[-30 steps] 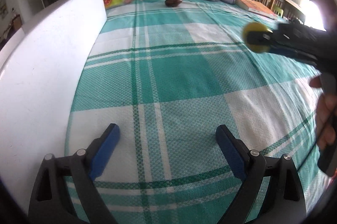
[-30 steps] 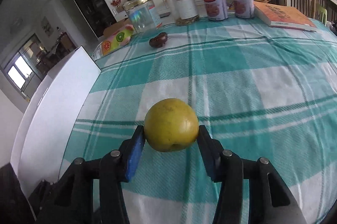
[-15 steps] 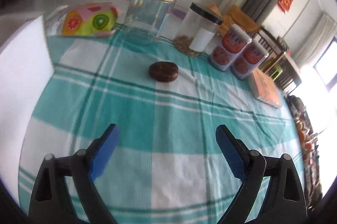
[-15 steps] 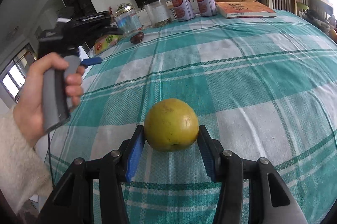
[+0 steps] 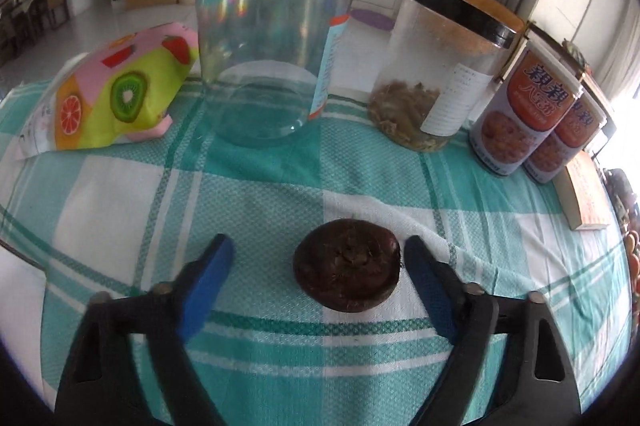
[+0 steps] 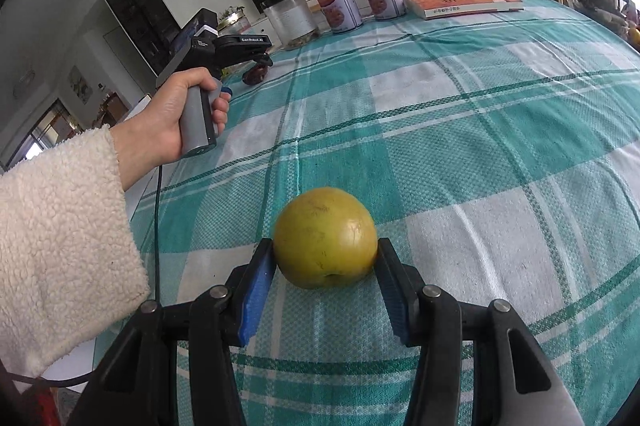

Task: Organize fruits
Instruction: 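Hold the pear in the right gripper while the left grasps the last dark brown date, then carry pear and date over the white box and open both grippers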

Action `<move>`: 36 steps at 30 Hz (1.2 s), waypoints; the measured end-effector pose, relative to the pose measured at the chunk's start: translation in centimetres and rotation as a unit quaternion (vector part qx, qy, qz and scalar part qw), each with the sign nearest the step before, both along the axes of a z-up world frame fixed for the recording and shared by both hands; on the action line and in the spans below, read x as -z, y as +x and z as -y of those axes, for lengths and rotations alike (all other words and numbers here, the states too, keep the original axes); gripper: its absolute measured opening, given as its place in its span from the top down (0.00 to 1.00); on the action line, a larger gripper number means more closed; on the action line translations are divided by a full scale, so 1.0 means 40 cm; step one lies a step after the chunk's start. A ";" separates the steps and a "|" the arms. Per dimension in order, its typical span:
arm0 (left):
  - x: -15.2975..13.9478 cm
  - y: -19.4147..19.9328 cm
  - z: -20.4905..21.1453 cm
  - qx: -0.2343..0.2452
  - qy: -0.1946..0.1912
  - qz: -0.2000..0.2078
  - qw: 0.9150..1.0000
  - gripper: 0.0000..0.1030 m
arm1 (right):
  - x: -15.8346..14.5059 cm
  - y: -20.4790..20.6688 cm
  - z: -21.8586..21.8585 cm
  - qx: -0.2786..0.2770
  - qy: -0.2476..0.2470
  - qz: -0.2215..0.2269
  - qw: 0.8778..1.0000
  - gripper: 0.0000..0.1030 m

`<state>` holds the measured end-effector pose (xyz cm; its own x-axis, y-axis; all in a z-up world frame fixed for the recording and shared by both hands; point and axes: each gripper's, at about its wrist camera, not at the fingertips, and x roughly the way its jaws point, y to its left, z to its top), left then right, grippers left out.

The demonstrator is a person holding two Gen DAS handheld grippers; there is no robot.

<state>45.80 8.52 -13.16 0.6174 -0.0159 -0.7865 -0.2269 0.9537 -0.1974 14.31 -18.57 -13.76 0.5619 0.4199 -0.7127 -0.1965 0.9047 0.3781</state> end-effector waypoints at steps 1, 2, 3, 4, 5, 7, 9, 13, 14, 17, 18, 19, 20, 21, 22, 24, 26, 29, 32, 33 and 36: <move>-0.003 -0.009 0.003 0.003 0.002 0.004 1.000 0.51 | 0.000 0.000 -0.001 0.001 0.000 0.000 1.000 0.51; -0.003 -0.020 0.010 0.001 0.006 0.002 1.000 0.52 | 0.000 0.000 -0.001 0.002 0.000 0.000 1.000 0.51; -0.006 -0.036 0.014 0.003 0.005 0.002 1.000 0.52 | 0.000 0.001 0.000 0.004 0.001 0.000 1.000 0.51; -0.009 -0.055 0.018 0.007 0.003 0.000 1.000 0.52 | 0.000 0.002 0.002 0.007 0.002 0.000 1.000 0.51; -0.012 -0.080 0.025 0.011 -0.001 -0.003 1.000 0.52 | -0.001 0.004 0.005 0.011 0.003 0.001 1.000 0.51; -0.025 -0.144 0.044 0.020 -0.009 -0.007 1.000 0.52 | -0.002 0.007 0.015 0.020 0.007 0.003 1.000 0.51; -0.046 -0.227 0.074 0.034 -0.010 -0.006 0.999 0.52 | -0.006 0.006 0.032 0.034 0.015 0.009 0.999 0.51; -0.117 -0.438 0.134 0.077 -0.039 0.007 0.996 0.52 | -0.019 -0.011 0.077 0.071 0.013 0.028 0.997 0.51; -0.139 -0.494 0.148 0.091 -0.048 0.011 0.995 0.52 | -0.020 -0.016 0.089 0.080 0.009 0.031 0.996 0.51; -0.208 -0.648 0.176 0.132 -0.077 0.015 0.988 0.52 | -0.024 -0.030 0.118 0.106 0.000 0.036 0.994 0.51; -0.230 -0.702 0.178 0.147 -0.089 0.015 0.985 0.52 | -0.026 -0.036 0.124 0.112 -0.003 0.038 0.993 0.51; -0.252 -0.754 0.181 0.162 -0.100 0.013 0.982 0.52 | -0.030 -0.041 0.127 0.117 -0.008 0.042 0.992 0.51; -0.272 -0.804 0.179 0.174 -0.110 0.011 0.979 0.52 | -0.034 -0.048 0.127 0.119 -0.014 0.047 0.992 0.51; -0.293 -0.850 0.169 0.183 -0.124 0.010 0.975 0.52 | -0.039 -0.055 0.124 0.119 -0.020 0.053 0.991 0.51; -0.311 -0.896 0.155 0.191 -0.134 0.008 0.973 0.52 | -0.044 -0.063 0.117 0.115 -0.027 0.059 0.991 0.51; -0.350 -0.979 0.111 0.199 -0.145 0.011 0.969 0.52 | -0.051 -0.082 0.096 0.103 -0.035 0.065 0.992 0.51; -0.386 -1.047 0.035 0.187 -0.144 0.022 0.972 0.52 | -0.058 -0.105 0.063 0.080 -0.041 0.065 0.994 0.51; -0.424 -1.106 -0.118 0.129 -0.116 0.045 0.984 0.52 | -0.083 -0.152 -0.013 0.039 -0.032 0.064 0.997 0.51; -0.431 -1.135 -0.277 0.051 -0.062 0.055 0.995 0.52 | -0.127 -0.194 -0.132 -0.027 0.008 0.056 0.998 0.51; -0.420 -1.133 -0.323 0.024 -0.039 0.052 0.998 0.52 | -0.152 -0.205 -0.186 -0.057 0.018 0.056 0.997 0.51; -0.370 -1.129 -0.429 -0.030 0.006 0.030 0.999 0.52 | -0.244 -0.243 -0.370 -0.163 0.038 0.070 0.983 0.51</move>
<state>0.66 25.66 1.64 0.6629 0.0310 -0.7480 -0.2713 0.9412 -0.2015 4.59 -3.77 -4.02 0.4789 0.6429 -0.5978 -0.5261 0.7553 0.3908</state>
